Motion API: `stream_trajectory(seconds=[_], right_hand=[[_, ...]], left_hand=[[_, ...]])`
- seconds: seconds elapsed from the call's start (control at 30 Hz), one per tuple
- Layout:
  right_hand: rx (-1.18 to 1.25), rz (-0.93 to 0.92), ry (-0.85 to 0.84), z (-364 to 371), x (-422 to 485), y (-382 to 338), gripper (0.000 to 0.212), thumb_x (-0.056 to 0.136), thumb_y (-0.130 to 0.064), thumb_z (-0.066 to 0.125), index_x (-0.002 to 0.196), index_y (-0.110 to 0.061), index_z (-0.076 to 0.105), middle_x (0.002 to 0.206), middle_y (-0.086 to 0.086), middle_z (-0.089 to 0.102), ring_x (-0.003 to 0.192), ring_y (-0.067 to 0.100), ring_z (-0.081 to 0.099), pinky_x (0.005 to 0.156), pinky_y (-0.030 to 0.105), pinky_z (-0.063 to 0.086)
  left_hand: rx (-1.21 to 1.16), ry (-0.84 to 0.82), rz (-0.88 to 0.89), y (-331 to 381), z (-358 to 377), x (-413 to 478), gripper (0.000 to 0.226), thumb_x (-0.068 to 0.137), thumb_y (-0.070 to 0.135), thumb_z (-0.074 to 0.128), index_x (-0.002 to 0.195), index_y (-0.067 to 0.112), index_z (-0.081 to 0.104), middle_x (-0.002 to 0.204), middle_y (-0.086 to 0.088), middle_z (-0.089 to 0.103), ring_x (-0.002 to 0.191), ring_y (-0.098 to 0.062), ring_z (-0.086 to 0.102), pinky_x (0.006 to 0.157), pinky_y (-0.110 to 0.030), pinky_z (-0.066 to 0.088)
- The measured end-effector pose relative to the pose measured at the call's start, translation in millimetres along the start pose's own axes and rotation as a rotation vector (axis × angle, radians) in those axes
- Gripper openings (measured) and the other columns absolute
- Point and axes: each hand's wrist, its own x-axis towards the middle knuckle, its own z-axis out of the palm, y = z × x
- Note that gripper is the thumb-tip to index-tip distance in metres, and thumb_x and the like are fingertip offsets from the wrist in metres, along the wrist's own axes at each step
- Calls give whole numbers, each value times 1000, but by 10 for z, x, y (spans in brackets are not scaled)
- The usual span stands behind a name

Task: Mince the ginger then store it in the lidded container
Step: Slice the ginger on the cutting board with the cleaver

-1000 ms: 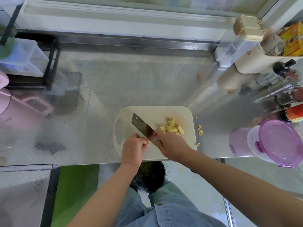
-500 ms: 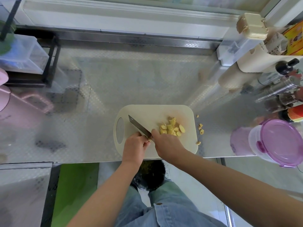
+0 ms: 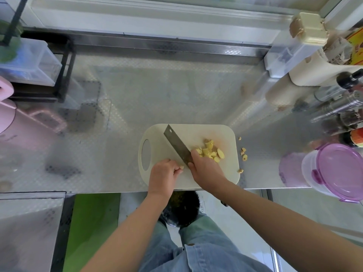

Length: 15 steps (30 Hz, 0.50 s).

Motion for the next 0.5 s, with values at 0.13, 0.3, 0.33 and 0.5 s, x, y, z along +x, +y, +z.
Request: stream_trajectory(seconds=[0.13,0.3,0.33,0.5], right_hand=[[-11,-71,1,-82,-52,4,13,99,-23,41,106,-13,37,72,6,52,61,32,52,54,36,44],[-105,-107,-31,-136,-90,-29,18,97,-20,41,114,-12,38,83,12,59,68,34,57,58,39,51],[-112,-105,-37,-140,-94,-34,19,97,-19,41,115,-12,39,85,12,60,68,34,57,58,39,51],[-166,-100,-54,-136,-105,-50,22,96,-14,40,118,-12,38,82,10,55,62,28,48,52,31,39]], left_hand=[[4,-14,-14,5,0,-16,24,61,4,87,56,7,64,56,-5,58,49,-20,51,47,-24,38],[17,-17,-30,26,-2,-12,23,63,6,87,57,6,65,58,-6,60,51,-20,52,48,-25,39],[18,-16,-31,32,-2,-11,22,64,6,87,58,6,65,59,-7,61,51,-21,53,49,-24,38],[18,-10,-38,36,-5,-17,19,65,6,86,60,5,68,60,-8,62,53,-23,55,50,-27,44]])
